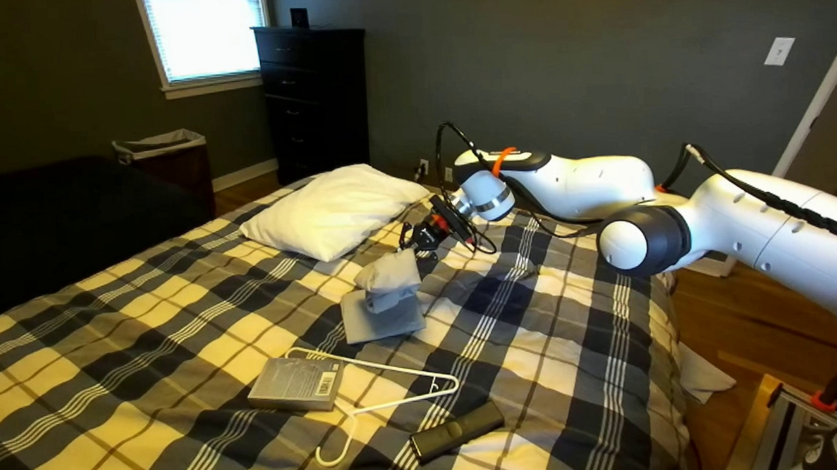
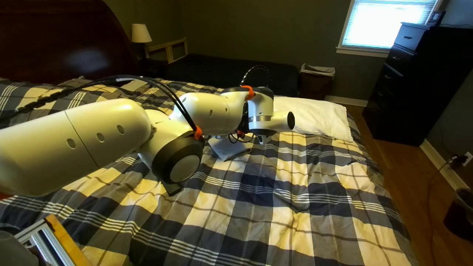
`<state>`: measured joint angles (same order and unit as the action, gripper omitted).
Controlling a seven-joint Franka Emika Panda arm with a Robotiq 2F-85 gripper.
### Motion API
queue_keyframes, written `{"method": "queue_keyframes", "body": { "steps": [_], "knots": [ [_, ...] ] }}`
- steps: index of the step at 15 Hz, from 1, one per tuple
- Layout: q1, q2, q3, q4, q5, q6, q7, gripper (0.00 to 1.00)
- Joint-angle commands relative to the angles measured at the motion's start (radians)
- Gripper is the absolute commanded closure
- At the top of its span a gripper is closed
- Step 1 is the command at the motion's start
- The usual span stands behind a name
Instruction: Put the right cloth on the left cloth
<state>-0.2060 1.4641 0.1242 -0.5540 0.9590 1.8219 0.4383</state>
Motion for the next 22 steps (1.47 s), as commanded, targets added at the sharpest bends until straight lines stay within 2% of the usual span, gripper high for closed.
{"method": "queue_keyframes", "body": {
  "steps": [1, 3, 4, 5, 11, 12, 13, 15, 18, 22],
  "knots": [
    [0.012, 0.028, 0.01, 0.01, 0.037, 0.116, 0.095, 0.97],
    [0.014, 0.056, 0.025, 0.041, 0.003, 0.12, 0.17, 0.97],
    [0.019, 0.055, 0.024, 0.032, -0.008, 0.095, 0.205, 0.97],
    [0.019, 0.022, 0.024, -0.026, -0.012, 0.087, 0.225, 0.97],
    [0.039, 0.026, -0.009, -0.045, -0.079, 0.089, 0.457, 0.97],
    [0.04, 0.026, -0.013, -0.047, -0.094, 0.101, 0.491, 0.93],
    [0.041, 0.026, -0.018, -0.049, -0.111, 0.099, 0.526, 0.64],
    [0.041, 0.026, -0.035, -0.046, -0.151, 0.097, 0.616, 0.56],
    [0.029, 0.024, -0.052, -0.024, -0.201, 0.125, 0.719, 0.34],
    [0.037, -0.057, -0.161, -0.107, -0.207, 0.174, 0.854, 0.04]
  ]
}}
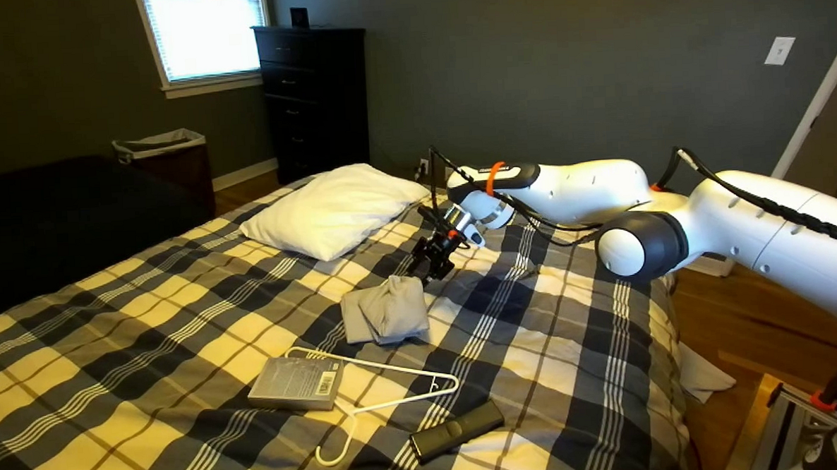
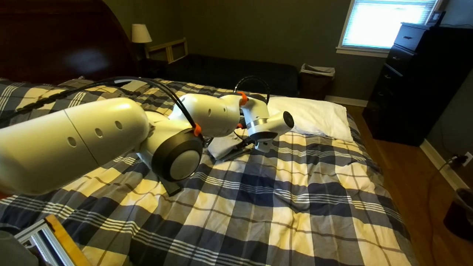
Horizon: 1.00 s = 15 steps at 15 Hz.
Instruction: Put the right cloth on the left cloth
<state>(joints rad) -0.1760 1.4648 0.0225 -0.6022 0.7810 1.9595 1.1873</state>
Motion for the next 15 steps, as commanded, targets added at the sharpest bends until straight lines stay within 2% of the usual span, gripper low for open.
{"method": "queue_keyframes", "body": {
  "steps": [1, 4, 10, 12, 13, 15],
  "knots": [
    [0.008, -0.07, -0.077, -0.065, -0.028, 0.045, 0.124, 0.01],
    [0.012, -0.092, -0.09, -0.059, -0.016, 0.044, 0.082, 0.0],
    [0.071, -0.047, -0.026, 0.013, -0.007, 0.005, -0.121, 0.0],
    [0.095, -0.021, -0.01, 0.028, -0.008, 0.0, -0.136, 0.0],
    [0.088, 0.005, 0.035, 0.054, -0.064, 0.005, -0.106, 0.0],
    [0.093, 0.024, 0.058, 0.055, -0.086, -0.006, -0.092, 0.0]
  ]
}}
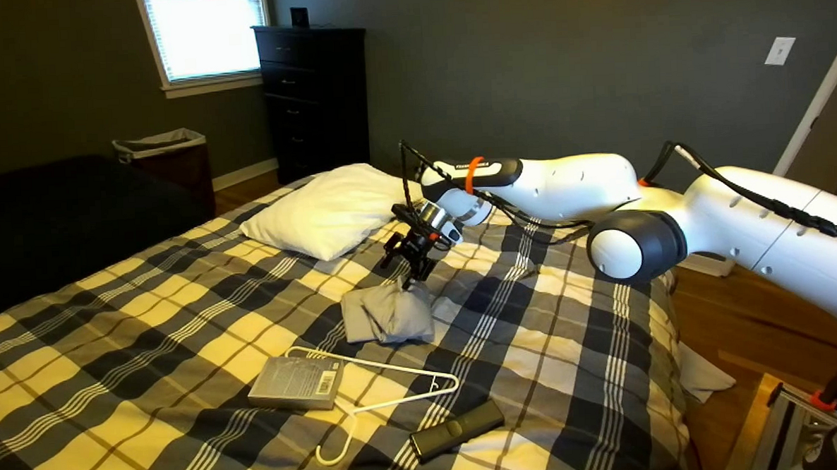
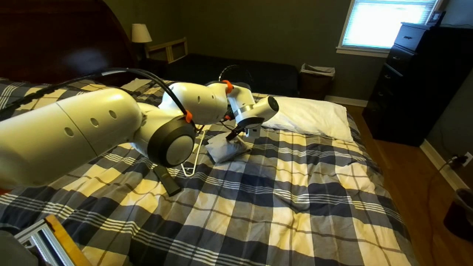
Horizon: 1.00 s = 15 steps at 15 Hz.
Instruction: Put the right cloth on the left cloth
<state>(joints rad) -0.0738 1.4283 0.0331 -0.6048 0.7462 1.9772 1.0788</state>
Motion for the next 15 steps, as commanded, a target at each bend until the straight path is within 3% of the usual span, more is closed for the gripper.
{"method": "queue_keyframes", "body": {
  "steps": [1, 4, 6, 10, 15],
  "knots": [
    [-0.009, 0.071, 0.052, 0.057, -0.066, -0.022, 0.036, 0.0],
    [-0.017, 0.11, 0.063, 0.075, -0.103, 0.006, 0.046, 0.0],
    [-0.028, 0.06, 0.066, -0.045, -0.105, 0.099, 0.0, 0.0],
    [-0.045, 0.061, 0.078, -0.081, -0.105, 0.214, -0.045, 0.0],
    [-0.107, 0.058, 0.171, -0.017, -0.079, 0.16, -0.27, 0.0]
  ]
}}
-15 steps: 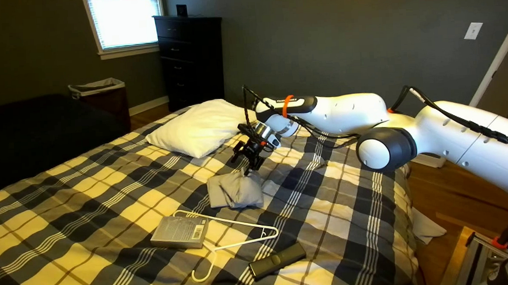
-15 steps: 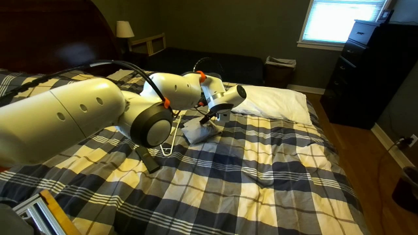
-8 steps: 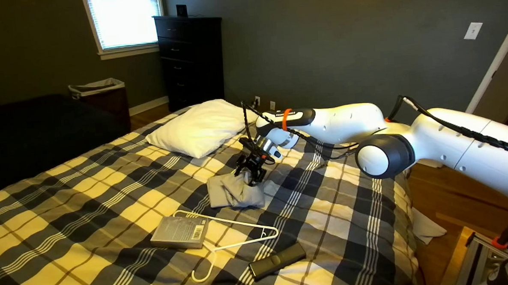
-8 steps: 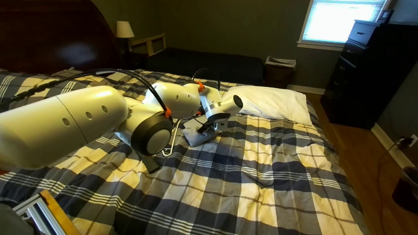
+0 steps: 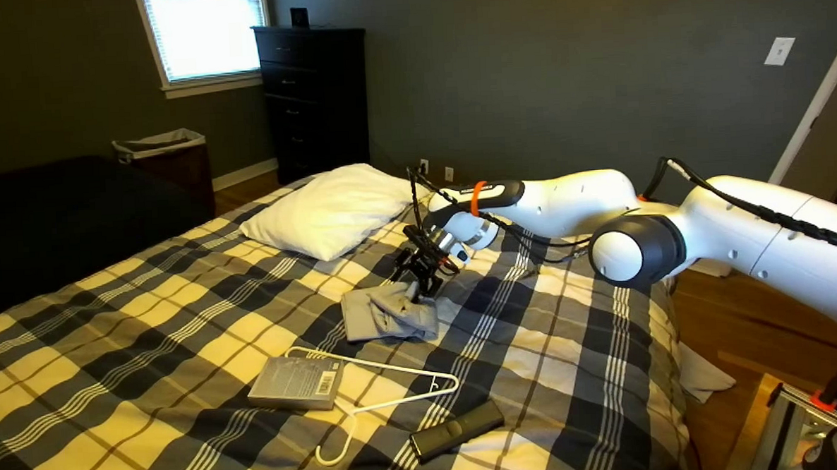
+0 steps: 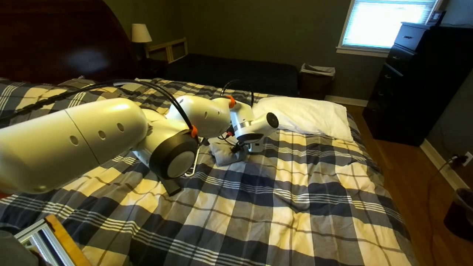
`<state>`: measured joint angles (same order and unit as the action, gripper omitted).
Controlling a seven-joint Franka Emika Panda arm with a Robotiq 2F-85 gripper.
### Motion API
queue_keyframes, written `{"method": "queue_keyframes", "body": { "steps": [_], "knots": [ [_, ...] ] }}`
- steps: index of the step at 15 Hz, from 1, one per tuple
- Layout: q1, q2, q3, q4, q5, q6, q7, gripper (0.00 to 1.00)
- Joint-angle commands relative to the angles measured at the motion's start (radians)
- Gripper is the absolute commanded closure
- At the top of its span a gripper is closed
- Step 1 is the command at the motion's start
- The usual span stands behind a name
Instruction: Put the right cloth on the left cloth
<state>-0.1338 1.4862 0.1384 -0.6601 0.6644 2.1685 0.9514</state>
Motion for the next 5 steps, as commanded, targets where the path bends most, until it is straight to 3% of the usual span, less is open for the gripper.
{"method": "queue_keyframes", "body": {
  "steps": [1, 2, 3, 5],
  "knots": [
    [-0.058, -0.002, 0.067, 0.057, -0.009, -0.048, -0.191, 0.0],
    [-0.067, -0.037, 0.063, 0.019, 0.003, -0.03, -0.259, 0.0],
    [-0.038, -0.011, 0.045, 0.031, 0.0, -0.01, -0.16, 0.0],
    [-0.058, -0.029, 0.051, 0.032, 0.0, -0.013, -0.219, 0.0]
  ]
}}
